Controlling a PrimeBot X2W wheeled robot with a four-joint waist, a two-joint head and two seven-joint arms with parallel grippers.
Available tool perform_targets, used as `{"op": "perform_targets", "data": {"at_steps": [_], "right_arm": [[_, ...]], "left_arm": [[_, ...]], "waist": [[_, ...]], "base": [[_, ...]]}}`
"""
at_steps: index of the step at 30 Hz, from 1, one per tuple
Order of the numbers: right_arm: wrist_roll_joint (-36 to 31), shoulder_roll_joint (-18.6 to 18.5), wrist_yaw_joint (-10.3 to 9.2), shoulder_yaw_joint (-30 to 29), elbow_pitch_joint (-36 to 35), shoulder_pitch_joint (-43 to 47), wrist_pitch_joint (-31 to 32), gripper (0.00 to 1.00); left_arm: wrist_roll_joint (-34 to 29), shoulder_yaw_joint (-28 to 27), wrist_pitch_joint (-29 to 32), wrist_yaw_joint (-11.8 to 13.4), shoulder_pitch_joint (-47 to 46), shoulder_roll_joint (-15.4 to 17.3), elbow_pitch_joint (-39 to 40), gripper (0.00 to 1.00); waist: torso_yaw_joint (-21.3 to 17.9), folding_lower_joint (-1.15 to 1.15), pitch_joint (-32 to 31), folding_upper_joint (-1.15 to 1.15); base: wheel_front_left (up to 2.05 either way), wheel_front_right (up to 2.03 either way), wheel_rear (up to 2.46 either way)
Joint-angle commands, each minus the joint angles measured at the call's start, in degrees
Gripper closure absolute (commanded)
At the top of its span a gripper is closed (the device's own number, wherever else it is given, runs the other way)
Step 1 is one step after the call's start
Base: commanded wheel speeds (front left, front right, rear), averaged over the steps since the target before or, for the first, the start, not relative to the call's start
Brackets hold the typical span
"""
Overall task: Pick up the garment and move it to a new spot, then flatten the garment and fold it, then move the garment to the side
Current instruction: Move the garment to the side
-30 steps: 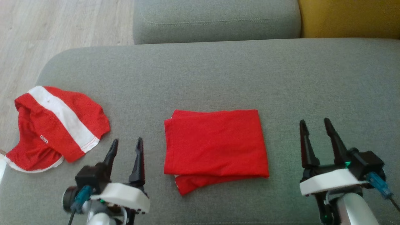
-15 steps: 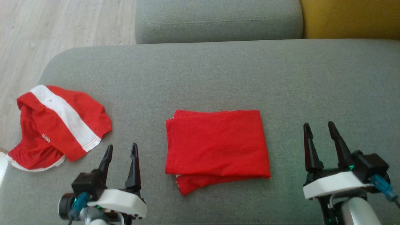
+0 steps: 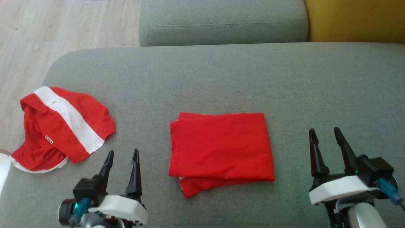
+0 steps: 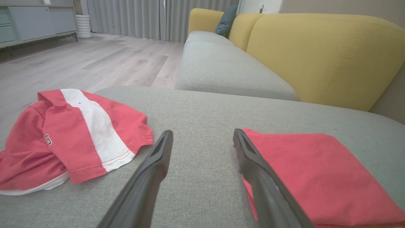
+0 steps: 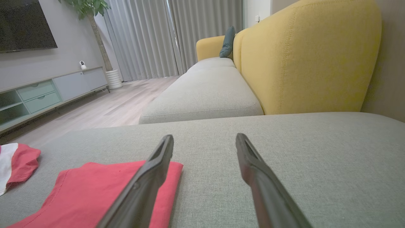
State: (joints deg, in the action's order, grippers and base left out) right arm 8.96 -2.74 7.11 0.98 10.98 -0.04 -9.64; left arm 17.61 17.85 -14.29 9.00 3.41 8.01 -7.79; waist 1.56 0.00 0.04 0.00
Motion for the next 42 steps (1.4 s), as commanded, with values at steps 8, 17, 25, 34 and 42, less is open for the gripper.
{"op": "perform_targets", "data": {"at_steps": [8, 17, 25, 34, 42], "right_arm": [[-1.6, -0.1, 0.37, 0.5, -1.9, -2.2, 1.4, 0.00], [-2.0, -0.5, 0.37, 2.7, 1.1, -8.9, 18.4, 0.00], [8.3, -7.4, 0.37, 8.7, 6.0, -15.7, 37.1, 0.00], [13.0, -8.7, 0.37, 8.9, 8.8, -16.3, 41.4, 0.00], [15.3, -7.7, 0.37, 9.8, 12.3, -20.4, 41.7, 0.94]], "left_arm": [[-1.1, -2.7, -0.7, -0.6, -1.7, -0.6, 1.4, 0.00], [-2.0, -2.4, -0.7, -1.4, -3.3, -1.6, 1.9, 0.00], [-2.3, -2.2, -0.7, -2.3, -5.1, -3.2, 2.6, 0.00], [-2.6, -3.4, -0.7, -2.8, -5.6, -4.1, 2.7, 0.00], [-3.4, -4.5, -0.7, -3.4, -6.2, -4.5, 3.0, 0.00]], "waist": [[0.8, 0.00, 0.1, 0.00], [2.7, 0.00, 2.6, 0.00], [6.2, 0.00, 6.7, 0.00], [8.2, 0.00, 8.3, 0.00], [7.2, 0.00, 9.8, 0.00]], "base": [[0.00, 0.00, 0.00], [0.00, 0.00, 0.00], [0.00, 0.00, 0.00], [0.00, 0.00, 0.00], [0.00, 0.00, 0.00]]}}
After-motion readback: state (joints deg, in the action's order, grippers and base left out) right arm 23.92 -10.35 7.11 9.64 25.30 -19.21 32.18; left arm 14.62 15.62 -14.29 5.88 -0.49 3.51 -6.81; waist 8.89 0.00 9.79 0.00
